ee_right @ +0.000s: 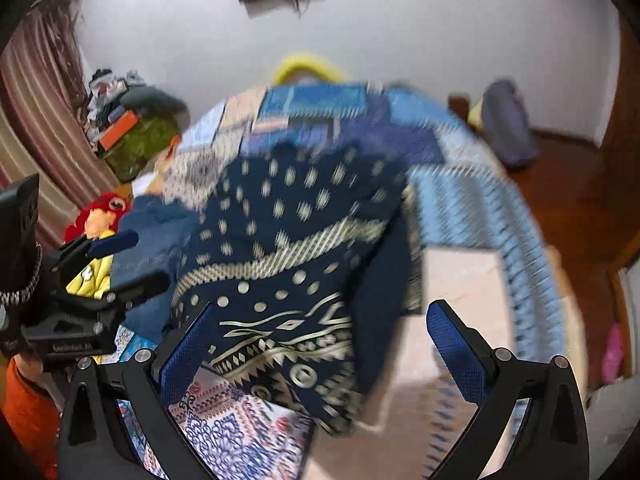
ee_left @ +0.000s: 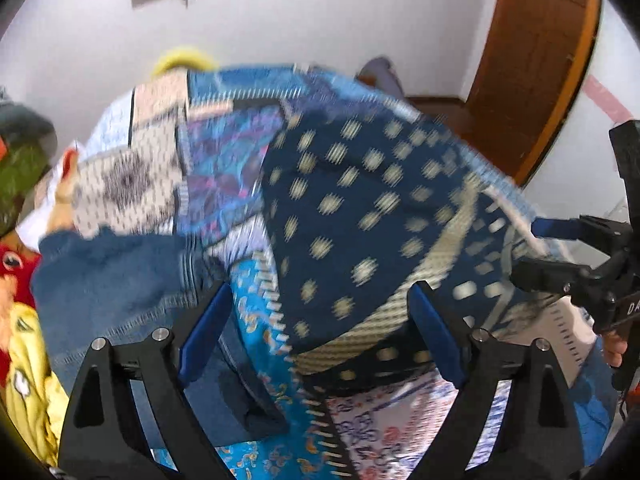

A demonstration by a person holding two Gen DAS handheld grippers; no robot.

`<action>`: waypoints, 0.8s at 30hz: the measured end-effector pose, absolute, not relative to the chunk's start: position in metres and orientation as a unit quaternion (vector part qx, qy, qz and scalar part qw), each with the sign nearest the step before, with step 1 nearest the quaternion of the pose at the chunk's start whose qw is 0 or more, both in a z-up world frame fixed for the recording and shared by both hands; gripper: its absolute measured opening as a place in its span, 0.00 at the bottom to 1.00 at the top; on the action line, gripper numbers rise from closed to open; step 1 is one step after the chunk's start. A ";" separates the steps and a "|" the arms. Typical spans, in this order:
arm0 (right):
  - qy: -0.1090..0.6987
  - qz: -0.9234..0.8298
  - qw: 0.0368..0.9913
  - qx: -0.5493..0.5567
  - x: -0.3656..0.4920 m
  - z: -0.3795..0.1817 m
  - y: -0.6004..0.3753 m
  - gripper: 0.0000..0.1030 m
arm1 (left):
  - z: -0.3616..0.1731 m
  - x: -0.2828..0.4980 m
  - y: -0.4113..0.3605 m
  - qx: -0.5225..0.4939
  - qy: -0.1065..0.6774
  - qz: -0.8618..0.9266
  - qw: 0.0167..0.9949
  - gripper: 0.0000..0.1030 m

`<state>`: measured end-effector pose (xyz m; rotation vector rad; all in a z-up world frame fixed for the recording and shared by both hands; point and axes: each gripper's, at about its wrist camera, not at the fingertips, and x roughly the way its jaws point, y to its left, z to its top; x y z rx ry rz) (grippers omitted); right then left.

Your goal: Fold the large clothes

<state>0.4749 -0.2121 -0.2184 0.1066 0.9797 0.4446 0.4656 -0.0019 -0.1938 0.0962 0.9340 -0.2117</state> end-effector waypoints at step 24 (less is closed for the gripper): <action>0.493 0.226 0.835 0.095 0.497 -0.232 -0.257 1.00 | -0.191 0.483 0.042 -0.050 0.428 -0.142 0.891 0.88</action>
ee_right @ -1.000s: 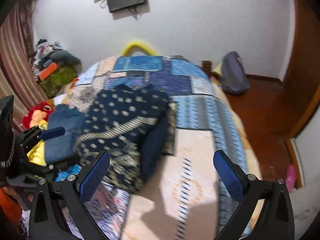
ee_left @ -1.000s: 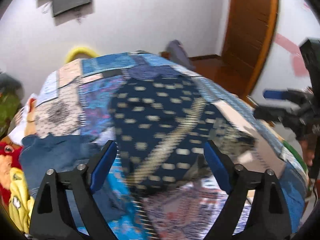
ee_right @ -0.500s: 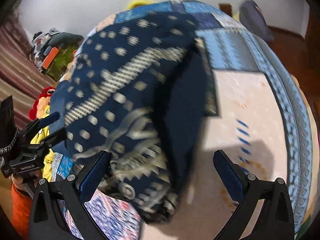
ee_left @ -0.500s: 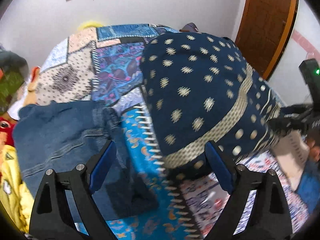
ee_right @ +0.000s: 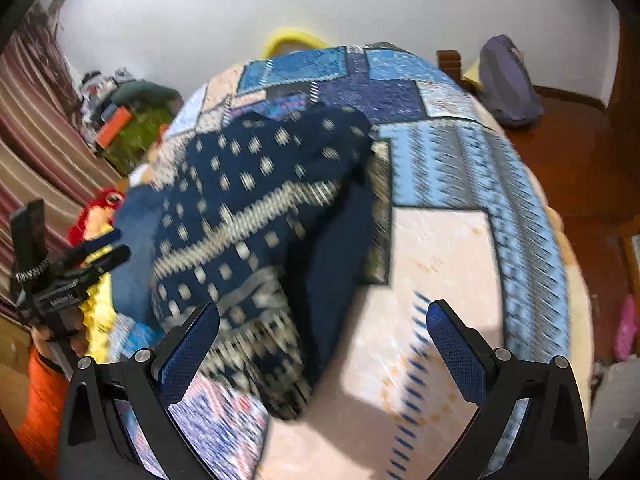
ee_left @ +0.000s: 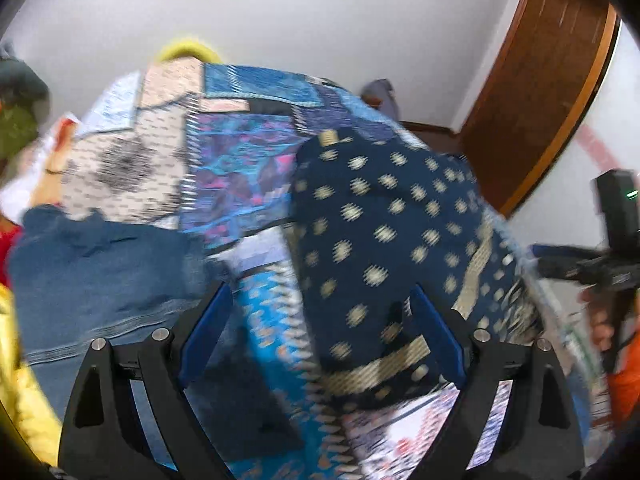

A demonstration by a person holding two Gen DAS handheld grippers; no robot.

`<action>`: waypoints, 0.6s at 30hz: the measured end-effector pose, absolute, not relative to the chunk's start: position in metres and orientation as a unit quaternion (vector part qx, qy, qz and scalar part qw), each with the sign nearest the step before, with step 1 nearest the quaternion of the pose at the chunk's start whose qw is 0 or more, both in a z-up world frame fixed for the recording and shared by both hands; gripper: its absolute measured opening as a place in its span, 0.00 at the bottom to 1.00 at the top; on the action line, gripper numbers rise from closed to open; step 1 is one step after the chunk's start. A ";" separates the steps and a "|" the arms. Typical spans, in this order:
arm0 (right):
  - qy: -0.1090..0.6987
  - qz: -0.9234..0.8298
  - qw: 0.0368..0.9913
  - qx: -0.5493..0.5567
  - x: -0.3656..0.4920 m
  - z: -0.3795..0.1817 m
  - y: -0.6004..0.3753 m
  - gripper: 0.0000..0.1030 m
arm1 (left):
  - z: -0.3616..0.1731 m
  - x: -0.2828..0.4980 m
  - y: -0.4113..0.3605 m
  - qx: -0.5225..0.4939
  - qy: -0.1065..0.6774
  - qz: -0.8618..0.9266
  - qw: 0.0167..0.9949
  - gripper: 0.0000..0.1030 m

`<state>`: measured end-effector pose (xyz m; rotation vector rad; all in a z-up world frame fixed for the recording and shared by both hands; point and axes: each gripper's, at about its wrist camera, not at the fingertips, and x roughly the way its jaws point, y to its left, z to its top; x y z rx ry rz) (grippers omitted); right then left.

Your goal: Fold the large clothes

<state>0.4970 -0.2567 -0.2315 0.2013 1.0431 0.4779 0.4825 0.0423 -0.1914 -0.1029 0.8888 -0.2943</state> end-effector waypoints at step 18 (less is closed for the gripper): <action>0.545 0.287 0.767 0.181 0.599 -0.291 -0.208 1.00 | -0.263 0.582 0.032 -0.215 0.496 -0.222 0.811 0.94</action>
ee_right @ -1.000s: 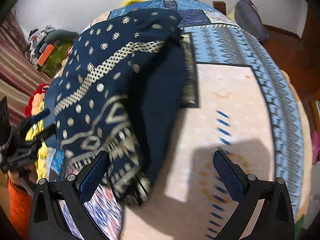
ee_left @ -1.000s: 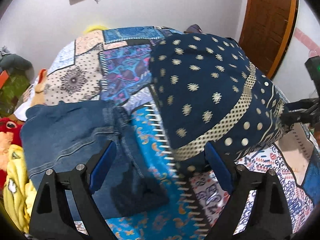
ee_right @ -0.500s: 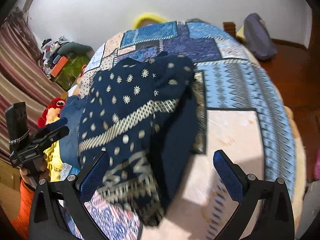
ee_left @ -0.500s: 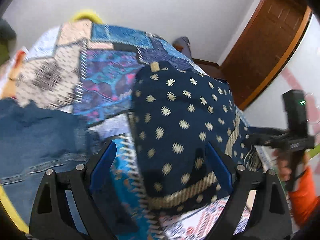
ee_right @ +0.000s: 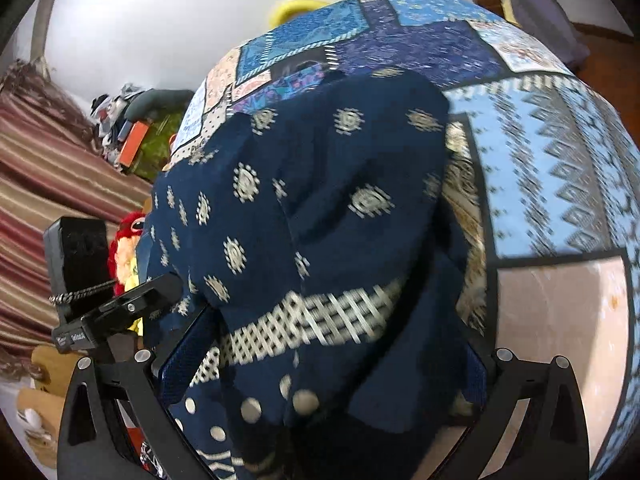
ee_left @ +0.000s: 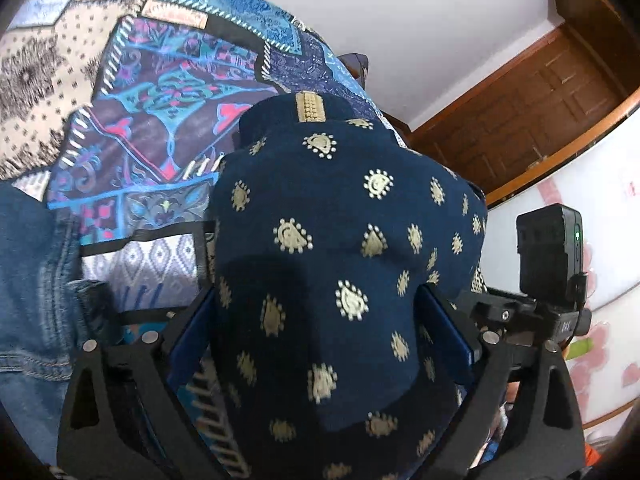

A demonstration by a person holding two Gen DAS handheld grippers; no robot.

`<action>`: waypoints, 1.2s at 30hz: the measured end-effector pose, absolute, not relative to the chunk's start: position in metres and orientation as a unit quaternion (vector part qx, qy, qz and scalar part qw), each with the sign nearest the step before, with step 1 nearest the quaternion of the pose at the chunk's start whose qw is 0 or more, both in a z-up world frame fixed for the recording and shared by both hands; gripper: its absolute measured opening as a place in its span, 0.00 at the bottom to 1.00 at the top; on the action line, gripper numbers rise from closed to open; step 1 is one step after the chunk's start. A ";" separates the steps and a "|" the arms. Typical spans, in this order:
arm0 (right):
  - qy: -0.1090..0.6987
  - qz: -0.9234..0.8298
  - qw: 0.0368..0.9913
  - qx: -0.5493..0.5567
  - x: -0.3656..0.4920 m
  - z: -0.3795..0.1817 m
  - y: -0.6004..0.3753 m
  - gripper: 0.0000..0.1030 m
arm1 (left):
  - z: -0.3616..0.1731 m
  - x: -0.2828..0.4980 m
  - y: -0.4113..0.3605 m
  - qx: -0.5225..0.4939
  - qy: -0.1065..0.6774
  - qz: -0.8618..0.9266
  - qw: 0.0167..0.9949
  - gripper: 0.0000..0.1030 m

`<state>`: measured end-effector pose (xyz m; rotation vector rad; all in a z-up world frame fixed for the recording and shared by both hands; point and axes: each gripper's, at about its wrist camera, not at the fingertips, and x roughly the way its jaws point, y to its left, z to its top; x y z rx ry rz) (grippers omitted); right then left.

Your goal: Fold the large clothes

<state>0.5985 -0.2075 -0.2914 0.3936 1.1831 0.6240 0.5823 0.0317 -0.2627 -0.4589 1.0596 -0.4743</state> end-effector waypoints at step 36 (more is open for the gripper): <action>0.487 0.427 0.753 0.117 0.521 -0.163 0.028 0.31 | -0.133 0.442 0.246 -0.208 0.394 -0.122 0.887 0.48</action>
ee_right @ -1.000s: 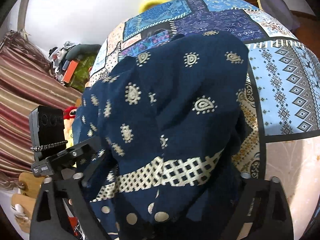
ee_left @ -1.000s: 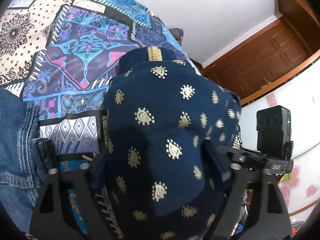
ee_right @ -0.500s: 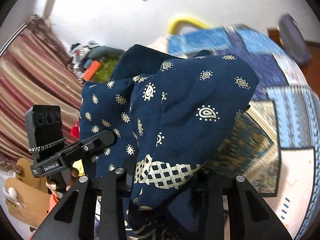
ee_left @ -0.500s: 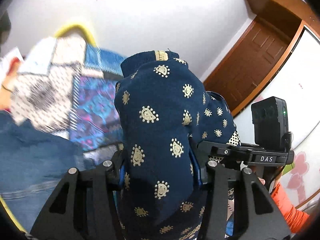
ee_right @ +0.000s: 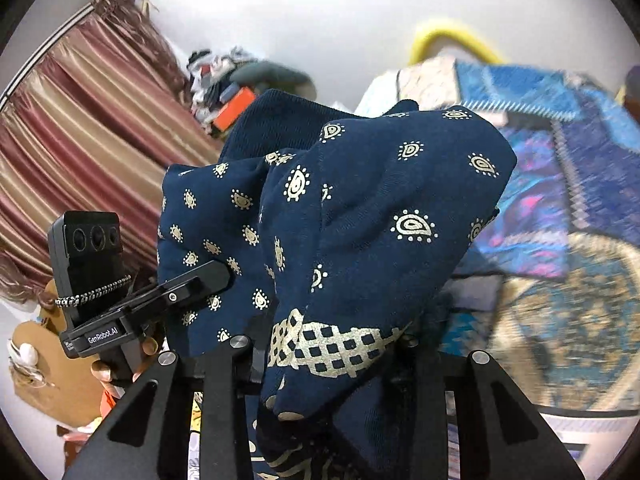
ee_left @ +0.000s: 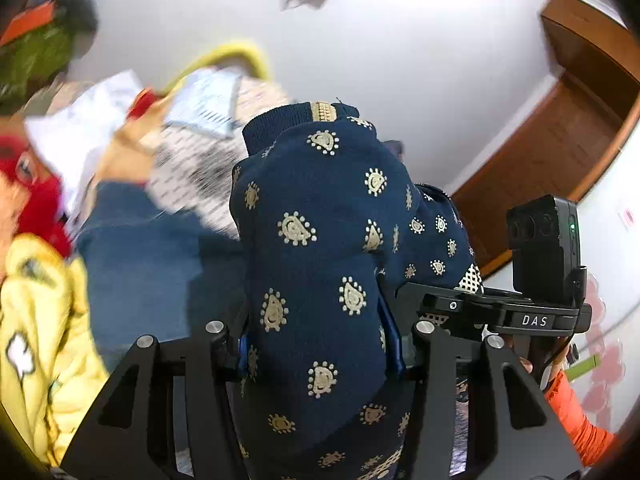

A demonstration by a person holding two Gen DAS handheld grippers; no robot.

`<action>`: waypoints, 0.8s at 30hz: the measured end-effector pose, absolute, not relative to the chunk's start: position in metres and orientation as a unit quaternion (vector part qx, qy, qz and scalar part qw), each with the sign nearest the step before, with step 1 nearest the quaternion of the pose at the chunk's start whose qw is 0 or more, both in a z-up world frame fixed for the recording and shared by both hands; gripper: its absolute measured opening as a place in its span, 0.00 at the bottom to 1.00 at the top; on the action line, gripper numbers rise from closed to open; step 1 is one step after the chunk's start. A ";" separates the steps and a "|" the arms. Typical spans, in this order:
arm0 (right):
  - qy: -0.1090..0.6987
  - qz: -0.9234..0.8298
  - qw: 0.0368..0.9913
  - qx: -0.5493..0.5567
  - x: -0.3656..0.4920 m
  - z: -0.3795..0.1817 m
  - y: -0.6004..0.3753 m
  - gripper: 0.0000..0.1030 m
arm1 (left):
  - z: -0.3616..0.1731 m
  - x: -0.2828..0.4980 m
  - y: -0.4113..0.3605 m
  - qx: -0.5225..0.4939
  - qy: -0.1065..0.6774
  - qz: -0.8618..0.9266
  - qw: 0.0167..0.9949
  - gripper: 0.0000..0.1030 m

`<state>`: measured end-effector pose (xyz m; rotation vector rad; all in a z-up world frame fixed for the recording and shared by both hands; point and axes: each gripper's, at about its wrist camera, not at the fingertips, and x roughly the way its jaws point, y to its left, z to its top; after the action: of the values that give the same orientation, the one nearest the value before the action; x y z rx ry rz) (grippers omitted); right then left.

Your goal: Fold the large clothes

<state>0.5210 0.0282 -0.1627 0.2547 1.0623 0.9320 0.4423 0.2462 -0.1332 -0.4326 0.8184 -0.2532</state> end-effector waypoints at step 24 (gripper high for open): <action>0.505 0.377 0.775 -0.047 0.526 -0.251 0.095 0.58 | -0.195 0.421 0.283 -0.105 0.409 -0.004 0.907 0.62</action>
<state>0.5257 0.0945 -0.2511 -0.1007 1.0933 0.8171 0.4211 0.2834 -0.1950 -0.2170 0.8437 -0.0077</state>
